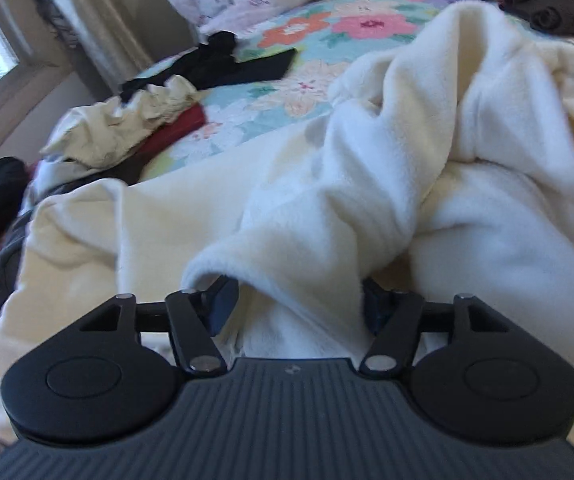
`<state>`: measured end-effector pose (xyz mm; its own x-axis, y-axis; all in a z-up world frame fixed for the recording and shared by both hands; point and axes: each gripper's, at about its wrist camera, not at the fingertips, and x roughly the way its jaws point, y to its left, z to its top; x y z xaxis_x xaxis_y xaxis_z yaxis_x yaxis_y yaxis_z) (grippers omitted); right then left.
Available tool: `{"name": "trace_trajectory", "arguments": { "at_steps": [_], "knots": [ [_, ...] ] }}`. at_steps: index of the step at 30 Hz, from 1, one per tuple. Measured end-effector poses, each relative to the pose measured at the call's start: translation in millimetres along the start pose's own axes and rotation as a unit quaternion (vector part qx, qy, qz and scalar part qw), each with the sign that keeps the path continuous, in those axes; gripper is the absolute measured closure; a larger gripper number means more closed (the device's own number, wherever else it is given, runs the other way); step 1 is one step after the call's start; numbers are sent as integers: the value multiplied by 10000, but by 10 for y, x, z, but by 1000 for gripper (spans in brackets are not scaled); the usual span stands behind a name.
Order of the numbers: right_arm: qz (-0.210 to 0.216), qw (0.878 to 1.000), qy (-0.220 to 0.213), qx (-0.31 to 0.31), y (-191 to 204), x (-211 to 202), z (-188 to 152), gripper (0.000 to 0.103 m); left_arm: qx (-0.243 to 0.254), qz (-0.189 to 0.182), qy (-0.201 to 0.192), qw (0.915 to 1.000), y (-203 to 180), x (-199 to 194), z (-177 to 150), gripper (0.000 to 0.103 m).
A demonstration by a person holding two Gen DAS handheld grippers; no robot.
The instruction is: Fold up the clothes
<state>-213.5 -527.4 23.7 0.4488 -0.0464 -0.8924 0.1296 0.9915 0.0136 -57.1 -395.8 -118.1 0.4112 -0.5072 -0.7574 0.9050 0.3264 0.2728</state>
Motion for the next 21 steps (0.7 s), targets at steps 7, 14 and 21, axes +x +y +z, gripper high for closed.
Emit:
{"name": "trace_trajectory", "arguments": {
  "at_steps": [7, 14, 21],
  "knots": [
    [253, 9994, -205, 85, 199, 425, -109, 31, -342, -1106, -121, 9932, 344, 174, -13, 77],
    [6, 9927, -669, 1003, 154, 867, -22, 31, -1098, -1382, -651, 9821, 736, 179, 199, 89],
    [-60, 9813, -898, 1699, -204, 1420, 127, 92, -1189, -1338, -1029, 9785, 752, 386, 545, 90]
  ]
}}
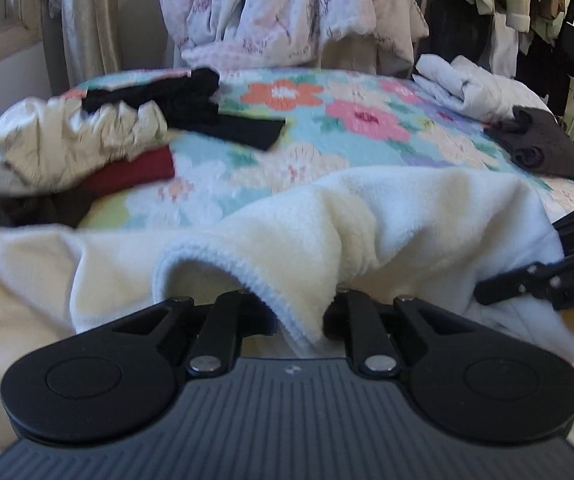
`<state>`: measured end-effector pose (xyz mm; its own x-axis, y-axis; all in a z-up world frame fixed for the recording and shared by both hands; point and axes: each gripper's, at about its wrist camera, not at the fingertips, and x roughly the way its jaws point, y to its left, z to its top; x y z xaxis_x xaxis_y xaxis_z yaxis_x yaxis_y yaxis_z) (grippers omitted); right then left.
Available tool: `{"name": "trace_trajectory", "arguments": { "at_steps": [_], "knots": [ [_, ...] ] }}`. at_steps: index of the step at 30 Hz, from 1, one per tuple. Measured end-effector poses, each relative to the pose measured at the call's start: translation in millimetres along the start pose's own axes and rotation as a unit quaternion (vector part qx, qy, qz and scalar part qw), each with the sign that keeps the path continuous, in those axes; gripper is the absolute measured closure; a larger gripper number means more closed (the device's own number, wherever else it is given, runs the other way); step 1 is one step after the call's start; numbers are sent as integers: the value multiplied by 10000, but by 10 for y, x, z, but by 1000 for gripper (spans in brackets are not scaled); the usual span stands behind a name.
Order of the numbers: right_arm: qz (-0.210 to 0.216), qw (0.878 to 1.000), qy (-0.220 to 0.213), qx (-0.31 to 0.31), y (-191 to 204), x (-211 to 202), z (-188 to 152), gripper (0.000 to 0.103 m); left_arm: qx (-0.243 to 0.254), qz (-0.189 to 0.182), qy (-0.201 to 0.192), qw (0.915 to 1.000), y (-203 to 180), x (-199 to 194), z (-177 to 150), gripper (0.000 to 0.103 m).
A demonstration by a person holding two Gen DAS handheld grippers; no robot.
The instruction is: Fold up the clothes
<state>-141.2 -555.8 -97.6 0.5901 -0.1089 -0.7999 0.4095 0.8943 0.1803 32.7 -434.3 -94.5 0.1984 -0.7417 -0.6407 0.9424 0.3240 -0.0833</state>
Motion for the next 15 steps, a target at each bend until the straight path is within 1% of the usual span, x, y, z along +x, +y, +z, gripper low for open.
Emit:
{"name": "trace_trajectory", "arguments": {
  "at_steps": [2, 3, 5, 8, 10, 12, 14, 15],
  "knots": [
    [67, 9991, -285, 313, -179, -49, 114, 93, 150, 66, -227, 9996, -23, 73, 176, 90],
    [-45, 9983, -484, 316, -252, -124, 184, 93, 259, 81, -339, 9991, -51, 124, 291, 90],
    [-442, 9946, -889, 300, -437, -343, 372, 93, 402, 68, -585, 9975, -135, 210, 549, 90],
    [-855, 9842, -1409, 641, -815, -708, 664, 94, 385, -194, -843, 9955, -257, 364, 994, 90],
    [-1006, 9772, -1694, 788, -1021, -930, 841, 94, 430, -328, -982, 9937, -388, 506, 1334, 91],
    [-1147, 9703, -1956, 845, -1151, -1125, 985, 94, 509, -407, -1137, 9914, -554, 608, 1661, 91],
    [-1281, 9632, -2180, 916, -1232, -1324, 1086, 94, 627, -434, -1374, 9876, -746, 675, 2001, 91],
    [-1335, 9599, -2272, 956, -1269, -1409, 1128, 94, 606, -466, -1480, 9860, -793, 697, 2145, 91]
  ]
}}
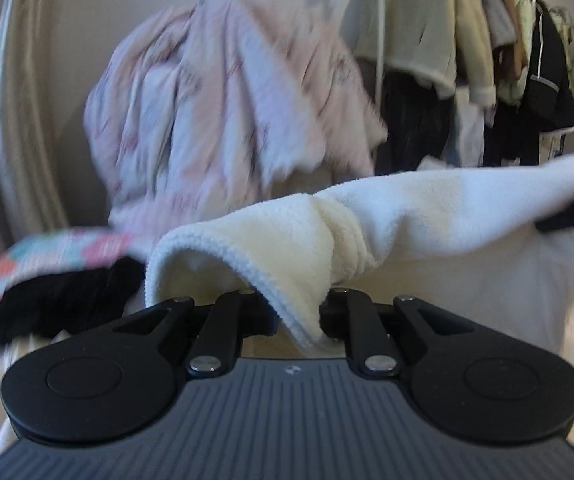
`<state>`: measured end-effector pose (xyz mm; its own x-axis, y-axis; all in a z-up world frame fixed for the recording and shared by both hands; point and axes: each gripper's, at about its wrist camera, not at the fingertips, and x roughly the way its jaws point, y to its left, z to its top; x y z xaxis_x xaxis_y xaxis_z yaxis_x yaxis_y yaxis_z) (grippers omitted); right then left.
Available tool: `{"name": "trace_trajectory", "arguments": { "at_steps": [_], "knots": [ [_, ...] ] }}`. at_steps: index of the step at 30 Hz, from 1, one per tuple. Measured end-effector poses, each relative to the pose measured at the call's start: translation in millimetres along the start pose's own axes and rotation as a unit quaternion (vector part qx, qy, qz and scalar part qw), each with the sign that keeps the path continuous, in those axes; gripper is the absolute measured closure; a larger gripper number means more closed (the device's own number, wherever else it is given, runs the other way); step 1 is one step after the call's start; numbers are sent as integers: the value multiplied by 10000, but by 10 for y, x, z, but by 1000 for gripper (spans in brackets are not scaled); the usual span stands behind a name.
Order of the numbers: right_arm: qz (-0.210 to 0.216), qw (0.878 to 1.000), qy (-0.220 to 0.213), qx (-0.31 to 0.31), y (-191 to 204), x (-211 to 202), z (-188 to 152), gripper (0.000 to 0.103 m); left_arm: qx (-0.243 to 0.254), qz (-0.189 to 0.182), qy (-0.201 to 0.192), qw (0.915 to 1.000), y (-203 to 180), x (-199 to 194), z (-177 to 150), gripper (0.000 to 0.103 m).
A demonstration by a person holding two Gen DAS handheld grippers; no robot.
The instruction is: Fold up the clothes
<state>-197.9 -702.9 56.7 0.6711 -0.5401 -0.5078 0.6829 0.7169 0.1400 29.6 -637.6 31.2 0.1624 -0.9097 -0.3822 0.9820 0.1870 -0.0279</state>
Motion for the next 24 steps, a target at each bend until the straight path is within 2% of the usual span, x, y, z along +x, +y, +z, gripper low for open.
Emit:
{"name": "trace_trajectory", "arguments": {
  "at_steps": [1, 4, 6, 8, 10, 11, 13, 17, 21, 24],
  "knots": [
    [-50, 10000, -53, 62, -52, -9, 53, 94, -89, -44, -89, 9999, -11, 84, 128, 91],
    [-197, 9994, -130, 244, -209, 59, 151, 94, -86, -37, 68, 9999, -72, 483, 285, 90],
    [-213, 9992, -6, 349, -319, 265, 113, 90, 190, 94, 747, 9970, -125, 844, 187, 84],
    [-162, 9980, 211, 581, -459, 471, -2, 85, 301, 289, 1576, 9866, -138, 1118, -57, 78],
    [-181, 9950, 334, 926, -576, 550, -192, 79, 324, 362, 1760, 9832, -109, 1113, -333, 74],
    [-169, 9933, 365, 1080, -616, 555, -303, 72, 334, 375, 1791, 9825, -98, 1050, -466, 66],
    [-12, 9915, 478, 1210, -647, 528, -523, 70, 380, 309, 1860, 9813, -68, 850, -704, 59],
    [310, 9894, 622, 1275, -582, 310, -963, 69, 445, 257, 1977, 9789, 9, 344, -1100, 54],
    [780, 9863, 801, 1210, -359, 1, -1384, 57, 148, 123, 2319, 9726, 119, -192, -1381, 54],
    [1149, 9791, 1049, 1311, -133, -112, -1679, 55, -135, 12, 2560, 9666, 147, -577, -1540, 54]
  ]
}}
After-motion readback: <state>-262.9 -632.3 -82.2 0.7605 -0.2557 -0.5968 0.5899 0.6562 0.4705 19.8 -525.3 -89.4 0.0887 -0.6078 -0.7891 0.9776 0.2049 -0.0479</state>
